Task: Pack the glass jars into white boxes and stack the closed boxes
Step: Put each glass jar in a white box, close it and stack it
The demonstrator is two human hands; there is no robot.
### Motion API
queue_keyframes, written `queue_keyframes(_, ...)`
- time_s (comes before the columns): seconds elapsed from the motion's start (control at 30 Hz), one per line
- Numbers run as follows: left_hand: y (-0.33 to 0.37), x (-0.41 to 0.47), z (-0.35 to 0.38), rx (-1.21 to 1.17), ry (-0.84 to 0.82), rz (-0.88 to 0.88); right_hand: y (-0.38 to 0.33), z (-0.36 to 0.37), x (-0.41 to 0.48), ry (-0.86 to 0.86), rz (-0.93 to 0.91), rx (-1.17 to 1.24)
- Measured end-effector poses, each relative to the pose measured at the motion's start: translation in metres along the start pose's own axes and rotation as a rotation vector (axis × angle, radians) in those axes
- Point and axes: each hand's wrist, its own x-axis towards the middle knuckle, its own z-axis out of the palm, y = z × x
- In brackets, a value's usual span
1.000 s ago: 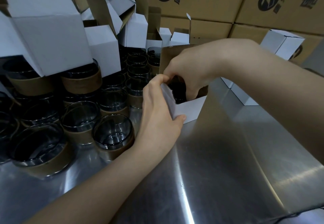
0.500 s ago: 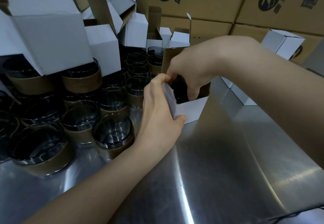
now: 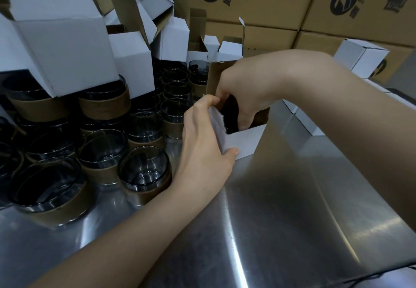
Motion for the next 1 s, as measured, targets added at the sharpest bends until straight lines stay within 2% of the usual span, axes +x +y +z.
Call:
queue_keyframes(0.03,0.0,0.0,0.0,0.004,-0.002,-0.001,0.002,-0.001,0.0,-0.032,-0.031,0.032)
queue_keyframes(0.33,0.0,-0.001,0.0,0.028,-0.012,0.0,0.01,0.008,0.0,0.079,-0.049,0.134)
queue_keyframes(0.43,0.0,-0.001,0.0,0.031,-0.006,0.004,0.016,0.007,-0.003,0.107,-0.053,0.236)
queue_keyframes(0.6,-0.005,-0.001,0.0,0.048,0.016,-0.023,0.035,0.019,-0.008,0.402,-0.066,0.717)
queue_keyframes(0.77,-0.007,0.0,0.003,0.068,-0.023,-0.045,0.044,0.055,0.003,0.662,0.059,1.248)
queue_keyframes(0.87,-0.007,0.0,0.003,0.11,-0.03,-0.047,0.045,0.077,0.01,0.66,0.085,1.485)
queue_keyframes(1.0,-0.001,0.0,0.002,0.052,-0.023,-0.072,0.05,0.098,0.019,0.518,-0.025,1.624)
